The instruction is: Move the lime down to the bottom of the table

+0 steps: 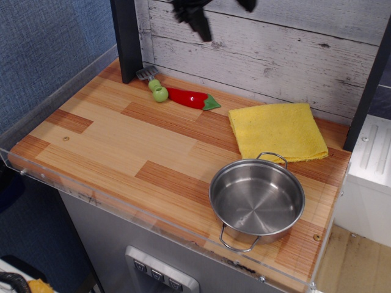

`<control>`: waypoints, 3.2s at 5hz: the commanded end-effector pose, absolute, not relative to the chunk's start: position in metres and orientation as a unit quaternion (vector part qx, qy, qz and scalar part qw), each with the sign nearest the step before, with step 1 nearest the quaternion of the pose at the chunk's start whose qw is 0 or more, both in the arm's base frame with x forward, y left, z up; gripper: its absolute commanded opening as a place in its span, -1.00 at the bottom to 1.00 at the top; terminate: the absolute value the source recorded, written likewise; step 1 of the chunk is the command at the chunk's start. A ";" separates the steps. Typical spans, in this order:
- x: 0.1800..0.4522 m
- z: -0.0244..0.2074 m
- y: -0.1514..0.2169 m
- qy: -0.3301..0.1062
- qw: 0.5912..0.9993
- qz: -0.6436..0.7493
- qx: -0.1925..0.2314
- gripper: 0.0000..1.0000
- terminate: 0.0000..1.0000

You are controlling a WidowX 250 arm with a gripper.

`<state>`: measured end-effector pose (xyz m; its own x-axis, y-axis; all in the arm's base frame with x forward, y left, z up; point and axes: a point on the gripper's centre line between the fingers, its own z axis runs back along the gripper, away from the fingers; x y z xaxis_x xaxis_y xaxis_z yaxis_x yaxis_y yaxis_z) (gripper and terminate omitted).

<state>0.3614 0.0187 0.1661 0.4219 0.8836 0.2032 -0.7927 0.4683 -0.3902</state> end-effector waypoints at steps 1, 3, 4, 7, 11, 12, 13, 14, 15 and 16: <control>0.360 0.169 0.065 -0.239 0.827 0.500 -0.094 1.00 -1.00; 0.358 0.144 0.099 -0.242 0.849 0.466 -0.062 1.00 -1.00; 0.359 0.130 0.115 -0.232 0.854 0.463 -0.045 1.00 -1.00; 0.368 0.092 0.154 -0.186 0.851 0.492 0.004 1.00 -1.00; 0.396 0.048 0.120 -0.133 0.867 0.478 0.045 1.00 -1.00; 0.394 0.046 0.120 -0.128 0.869 0.476 0.049 1.00 -1.00; 0.387 0.040 0.132 -0.122 0.862 0.489 0.054 1.00 -1.00; 0.386 0.036 0.137 -0.114 0.862 0.490 0.058 1.00 -1.00; 0.387 0.034 0.138 -0.115 0.861 0.491 0.058 1.00 -1.00; 0.385 0.032 0.139 -0.117 0.862 0.491 0.059 -1.00 -1.00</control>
